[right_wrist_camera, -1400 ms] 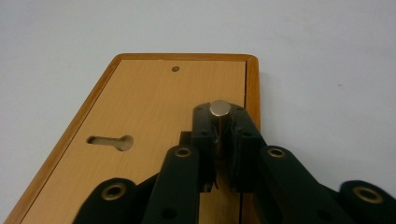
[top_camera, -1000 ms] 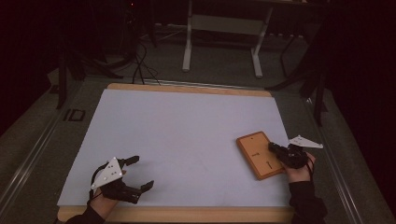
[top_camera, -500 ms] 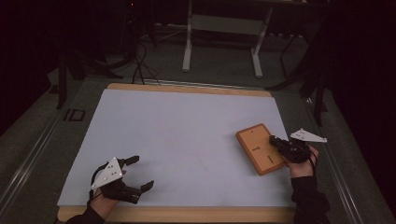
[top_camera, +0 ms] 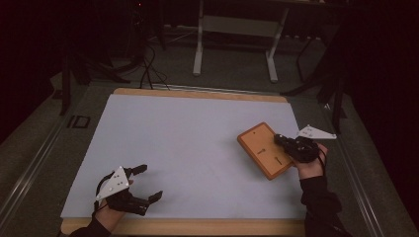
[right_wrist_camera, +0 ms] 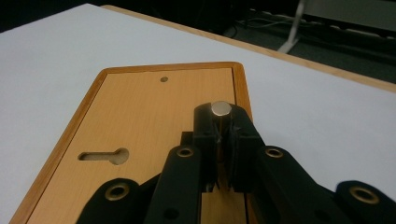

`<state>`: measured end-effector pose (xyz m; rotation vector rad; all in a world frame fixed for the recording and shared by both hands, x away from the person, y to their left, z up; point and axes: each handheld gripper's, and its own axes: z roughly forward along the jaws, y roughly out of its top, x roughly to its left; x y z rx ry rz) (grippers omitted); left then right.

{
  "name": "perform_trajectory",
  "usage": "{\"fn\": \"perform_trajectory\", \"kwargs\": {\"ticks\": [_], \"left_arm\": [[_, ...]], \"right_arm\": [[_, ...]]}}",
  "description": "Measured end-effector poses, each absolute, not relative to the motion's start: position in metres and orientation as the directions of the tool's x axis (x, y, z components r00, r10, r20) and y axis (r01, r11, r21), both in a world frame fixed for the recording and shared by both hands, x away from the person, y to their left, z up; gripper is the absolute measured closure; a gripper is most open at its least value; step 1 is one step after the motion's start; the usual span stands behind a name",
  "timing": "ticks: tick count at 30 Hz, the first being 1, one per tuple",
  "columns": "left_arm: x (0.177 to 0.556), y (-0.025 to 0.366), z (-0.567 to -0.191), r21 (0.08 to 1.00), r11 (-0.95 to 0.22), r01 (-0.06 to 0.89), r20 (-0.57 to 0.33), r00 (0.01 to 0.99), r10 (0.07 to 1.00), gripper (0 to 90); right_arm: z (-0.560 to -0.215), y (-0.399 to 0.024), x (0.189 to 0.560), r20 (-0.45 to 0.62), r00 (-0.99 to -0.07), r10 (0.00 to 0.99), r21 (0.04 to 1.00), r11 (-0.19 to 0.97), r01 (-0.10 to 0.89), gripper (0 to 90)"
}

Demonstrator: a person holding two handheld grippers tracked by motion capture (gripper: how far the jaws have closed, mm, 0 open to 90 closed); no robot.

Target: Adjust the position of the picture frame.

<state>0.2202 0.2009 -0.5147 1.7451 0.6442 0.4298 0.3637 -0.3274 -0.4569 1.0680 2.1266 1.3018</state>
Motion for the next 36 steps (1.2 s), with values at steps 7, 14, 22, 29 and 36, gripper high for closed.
{"fn": "perform_trajectory", "kwargs": {"ticks": [7, 14, 22, 29, 36], "left_arm": [[0.220, 0.201, -0.515, 0.963, -0.180, 0.198, -0.045, 0.782, 0.622, 0.6], [0.220, 0.201, -0.514, 0.964, -0.180, 0.195, -0.042, 0.782, 0.622, 0.7], [0.219, 0.202, -0.514, 0.965, -0.180, 0.189, -0.038, 0.785, 0.619, 0.7], [0.219, 0.203, -0.514, 0.965, -0.183, 0.188, -0.036, 0.787, 0.616, 0.6], [0.218, 0.203, -0.514, 0.965, -0.183, 0.186, -0.037, 0.790, 0.612, 0.6]], "right_arm": [[-0.450, -0.302, 0.370, 0.036, -0.662, 0.749, 0.887, 0.280, 0.366, 84.3], [-0.451, -0.274, 0.377, 0.050, -0.701, 0.711, 0.888, 0.289, 0.356, 84.3], [-0.462, -0.237, 0.383, 0.058, -0.744, 0.665, 0.880, 0.318, 0.353, 84.3], [-0.477, -0.207, 0.387, 0.079, -0.785, 0.615, 0.870, 0.342, 0.356, 84.3], [-0.490, -0.183, 0.389, 0.081, -0.815, 0.574, 0.860, 0.373, 0.348, 84.2]]}}
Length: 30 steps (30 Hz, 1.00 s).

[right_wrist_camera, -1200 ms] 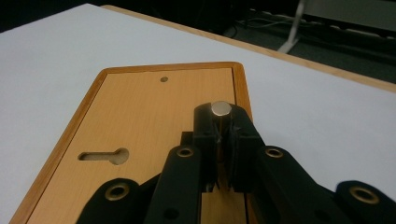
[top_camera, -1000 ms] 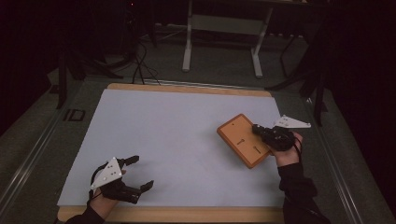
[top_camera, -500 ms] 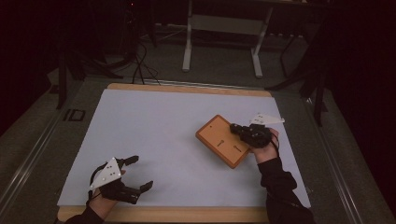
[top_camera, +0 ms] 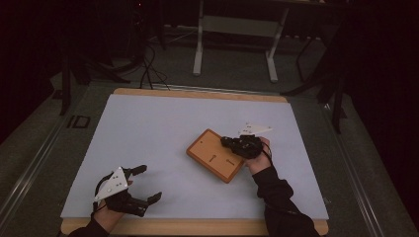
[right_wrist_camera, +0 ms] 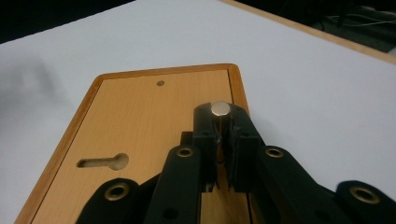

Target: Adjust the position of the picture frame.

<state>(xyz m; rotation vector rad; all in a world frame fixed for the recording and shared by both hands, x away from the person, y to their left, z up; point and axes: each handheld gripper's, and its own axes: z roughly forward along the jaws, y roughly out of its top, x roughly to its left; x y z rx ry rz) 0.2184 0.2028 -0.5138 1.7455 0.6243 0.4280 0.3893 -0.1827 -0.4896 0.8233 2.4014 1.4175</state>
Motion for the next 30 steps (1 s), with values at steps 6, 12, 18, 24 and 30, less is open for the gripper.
{"fn": "perform_trajectory", "kwargs": {"ticks": [6, 12, 18, 24, 30], "left_arm": [[0.218, 0.203, -0.514, 0.965, -0.184, 0.188, -0.038, 0.792, 0.609, 0.6], [0.218, 0.202, -0.514, 0.964, -0.186, 0.190, -0.039, 0.794, 0.607, 0.7], [0.218, 0.201, -0.515, 0.964, -0.187, 0.191, -0.040, 0.795, 0.606, 0.6], [0.218, 0.201, -0.515, 0.962, -0.193, 0.193, -0.039, 0.796, 0.604, 0.6], [0.218, 0.201, -0.516, 0.961, -0.192, 0.197, -0.043, 0.797, 0.603, 0.6]], "right_arm": [[-0.501, -0.169, 0.390, 0.085, -0.829, 0.553, 0.849, 0.396, 0.351, 84.1], [-0.509, -0.160, 0.391, 0.086, -0.844, 0.529, 0.839, 0.419, 0.348, 84.1], [-0.514, -0.156, 0.393, 0.093, -0.848, 0.521, 0.834, 0.425, 0.352, 84.1], [-0.523, -0.152, 0.394, 0.094, -0.853, 0.514, 0.820, 0.446, 0.359, 84.0], [-0.529, -0.152, 0.396, 0.105, -0.856, 0.507, 0.811, 0.455, 0.368, 83.9]]}}
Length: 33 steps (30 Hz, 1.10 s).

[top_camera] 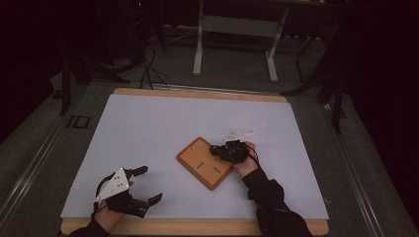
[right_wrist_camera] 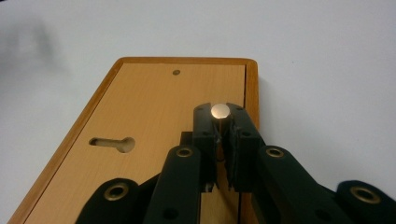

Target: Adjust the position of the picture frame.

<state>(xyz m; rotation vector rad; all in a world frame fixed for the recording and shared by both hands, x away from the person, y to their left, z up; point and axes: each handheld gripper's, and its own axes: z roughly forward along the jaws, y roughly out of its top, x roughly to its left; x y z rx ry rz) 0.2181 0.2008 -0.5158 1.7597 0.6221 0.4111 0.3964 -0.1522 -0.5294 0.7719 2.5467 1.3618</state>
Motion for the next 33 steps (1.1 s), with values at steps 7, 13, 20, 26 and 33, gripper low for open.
{"fn": "perform_trajectory", "kwargs": {"ticks": [7, 13, 20, 26, 33], "left_arm": [[0.218, 0.200, -0.516, 0.961, -0.193, 0.197, -0.045, 0.801, 0.596, 0.6], [0.219, 0.199, -0.517, 0.962, -0.198, 0.189, -0.037, 0.808, 0.589, 0.7], [0.219, 0.198, -0.518, 0.960, -0.214, 0.181, -0.020, 0.807, 0.591, 0.7], [0.220, 0.199, -0.517, 0.961, -0.192, 0.199, -0.046, 0.801, 0.597, 0.7], [0.225, 0.193, -0.508, 0.950, -0.173, 0.260, -0.125, 0.825, 0.552, 0.7]], "right_arm": [[-0.533, -0.154, 0.396, 0.108, -0.852, 0.513, 0.811, 0.450, 0.374, 83.7], [-0.533, -0.154, 0.395, 0.104, -0.851, 0.515, 0.812, 0.450, 0.372, 83.6], [-0.530, -0.156, 0.394, 0.141, -0.851, 0.507, 0.825, 0.415, 0.384, 75.9], [-0.513, -0.165, 0.385, 0.118, -0.851, 0.511, 0.853, 0.386, 0.350, 68.3], [-0.490, -0.192, 0.364, 0.121, -0.841, 0.527, 0.884, 0.328, 0.333, 59.2]]}}
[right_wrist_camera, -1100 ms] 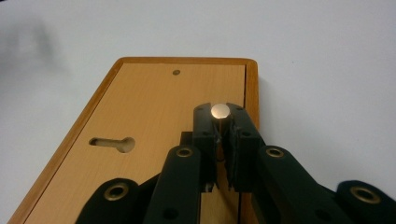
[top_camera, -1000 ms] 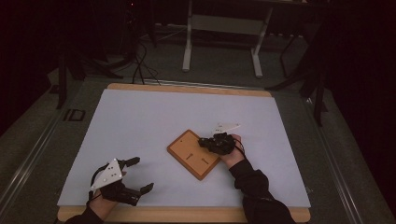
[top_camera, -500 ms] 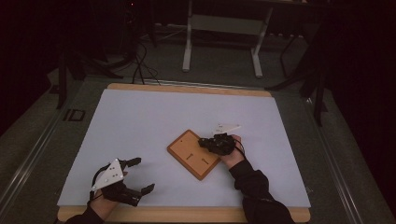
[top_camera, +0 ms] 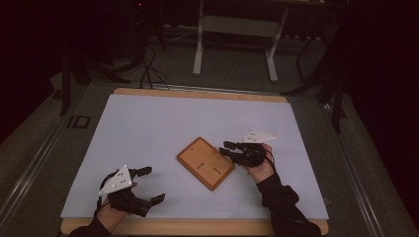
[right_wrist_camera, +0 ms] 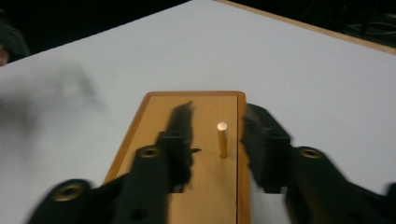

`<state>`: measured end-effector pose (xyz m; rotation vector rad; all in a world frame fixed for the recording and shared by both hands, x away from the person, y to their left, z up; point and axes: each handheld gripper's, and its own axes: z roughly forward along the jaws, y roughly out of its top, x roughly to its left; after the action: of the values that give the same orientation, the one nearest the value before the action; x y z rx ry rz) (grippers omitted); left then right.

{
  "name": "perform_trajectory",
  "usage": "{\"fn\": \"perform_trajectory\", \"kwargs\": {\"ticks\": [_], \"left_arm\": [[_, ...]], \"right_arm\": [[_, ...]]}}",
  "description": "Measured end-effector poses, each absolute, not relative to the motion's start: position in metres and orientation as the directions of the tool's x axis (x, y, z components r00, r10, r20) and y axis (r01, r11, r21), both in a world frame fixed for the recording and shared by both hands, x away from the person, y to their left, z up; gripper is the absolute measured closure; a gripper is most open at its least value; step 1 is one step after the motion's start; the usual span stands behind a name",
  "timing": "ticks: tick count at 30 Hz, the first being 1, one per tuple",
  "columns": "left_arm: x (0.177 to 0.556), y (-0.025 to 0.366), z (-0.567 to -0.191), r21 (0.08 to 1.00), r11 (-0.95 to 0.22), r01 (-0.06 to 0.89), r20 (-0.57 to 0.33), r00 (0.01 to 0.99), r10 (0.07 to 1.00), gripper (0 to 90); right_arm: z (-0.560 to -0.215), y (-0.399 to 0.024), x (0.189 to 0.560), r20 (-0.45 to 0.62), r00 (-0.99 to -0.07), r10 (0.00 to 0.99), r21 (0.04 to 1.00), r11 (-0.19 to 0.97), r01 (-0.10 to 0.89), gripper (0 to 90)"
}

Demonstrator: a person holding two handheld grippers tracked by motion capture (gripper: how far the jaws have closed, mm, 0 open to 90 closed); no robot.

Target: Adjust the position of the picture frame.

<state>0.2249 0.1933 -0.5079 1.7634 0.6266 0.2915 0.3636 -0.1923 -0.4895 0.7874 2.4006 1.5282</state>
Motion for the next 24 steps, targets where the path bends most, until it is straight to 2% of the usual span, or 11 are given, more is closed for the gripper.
{"fn": "perform_trajectory", "kwargs": {"ticks": [8, 9, 14, 18, 24], "left_arm": [[0.235, 0.185, -0.499, 0.945, -0.185, 0.271, -0.127, 0.822, 0.556, 0.7], [0.241, 0.183, -0.496, 0.943, -0.182, 0.279, -0.135, 0.821, 0.555, 0.7], [0.252, 0.177, -0.490, 0.937, -0.223, 0.269, -0.111, 0.834, 0.540, 0.7], [0.270, 0.167, -0.483, 0.927, -0.257, 0.272, -0.100, 0.842, 0.530, 0.8], [0.292, 0.157, -0.479, 0.924, -0.260, 0.279, -0.104, 0.839, 0.534, 3.9]], "right_arm": [[-0.476, -0.218, 0.333, 0.112, -0.816, 0.567, 0.906, 0.280, 0.318, 45.4], [-0.477, -0.224, 0.325, 0.120, -0.808, 0.578, 0.912, 0.257, 0.319, 37.8], [-0.479, -0.234, 0.311, 0.152, -0.789, 0.595, 0.915, 0.218, 0.340, 20.3], [-0.483, -0.242, 0.301, 0.183, -0.784, 0.593, 0.922, 0.174, 0.347, 14.7], [-0.489, -0.250, 0.293, 0.184, -0.776, 0.603, 0.921, 0.171, 0.351, 15.0]]}}
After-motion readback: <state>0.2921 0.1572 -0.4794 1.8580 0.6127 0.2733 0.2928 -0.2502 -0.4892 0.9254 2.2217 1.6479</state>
